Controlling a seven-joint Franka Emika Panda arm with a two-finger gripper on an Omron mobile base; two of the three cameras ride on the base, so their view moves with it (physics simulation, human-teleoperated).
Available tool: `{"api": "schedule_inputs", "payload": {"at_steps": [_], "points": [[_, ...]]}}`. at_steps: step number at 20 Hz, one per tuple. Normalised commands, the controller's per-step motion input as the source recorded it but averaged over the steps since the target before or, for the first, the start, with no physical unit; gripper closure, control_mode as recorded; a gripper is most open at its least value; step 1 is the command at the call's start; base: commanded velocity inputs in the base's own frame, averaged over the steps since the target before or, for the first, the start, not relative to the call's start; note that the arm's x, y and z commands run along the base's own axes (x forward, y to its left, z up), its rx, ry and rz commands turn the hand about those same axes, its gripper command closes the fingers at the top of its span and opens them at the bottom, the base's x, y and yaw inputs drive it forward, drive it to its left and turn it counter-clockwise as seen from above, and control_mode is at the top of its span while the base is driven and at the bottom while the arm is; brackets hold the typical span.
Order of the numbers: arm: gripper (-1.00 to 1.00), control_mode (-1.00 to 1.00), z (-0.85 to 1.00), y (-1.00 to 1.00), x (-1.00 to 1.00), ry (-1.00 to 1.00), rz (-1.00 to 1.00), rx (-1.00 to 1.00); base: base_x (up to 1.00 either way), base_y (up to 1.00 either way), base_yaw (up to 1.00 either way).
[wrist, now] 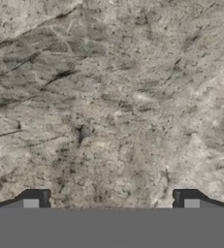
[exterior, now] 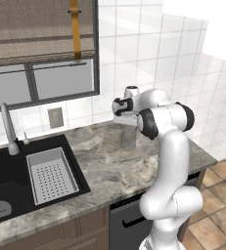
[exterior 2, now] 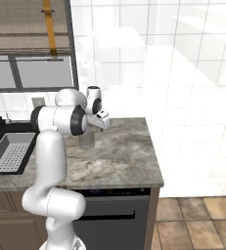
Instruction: Move the glass cup from next to the sink to the open cabinet. Then, move the bowl with the tangerine to the fridge to clear the area for faucet cleaning.
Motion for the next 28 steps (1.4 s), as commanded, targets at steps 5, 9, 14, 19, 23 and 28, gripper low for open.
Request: {"api": "schedule_inputs", "payload": {"at_steps": [5,9,14,19,23,28], "points": [[-1.0,-1.0,-0.28,0.0,0.1,0.07,0.0,0.0,0.0,0.0,0.0],[-1.0,-1.0,-0.26,0.0,0.08,0.05,0.0,0.0,0.0,0.0,0.0],[-1.0,-1.0,-0.23,0.0,0.13,0.04,0.0,0.0,0.0,0.0,0.0],[-1.0,-1.0,-0.22,0.0,0.17,0.02,0.0,0.0,0.0,0.0,0.0],[-1.0,-1.0,-0.26,0.0,0.09,0.03,0.0,0.0,0.0,0.0,0.0],[-1.0,-1.0,-0.32,0.0,0.02,0.07,0.0,0.0,0.0,0.0,0.0]]}}
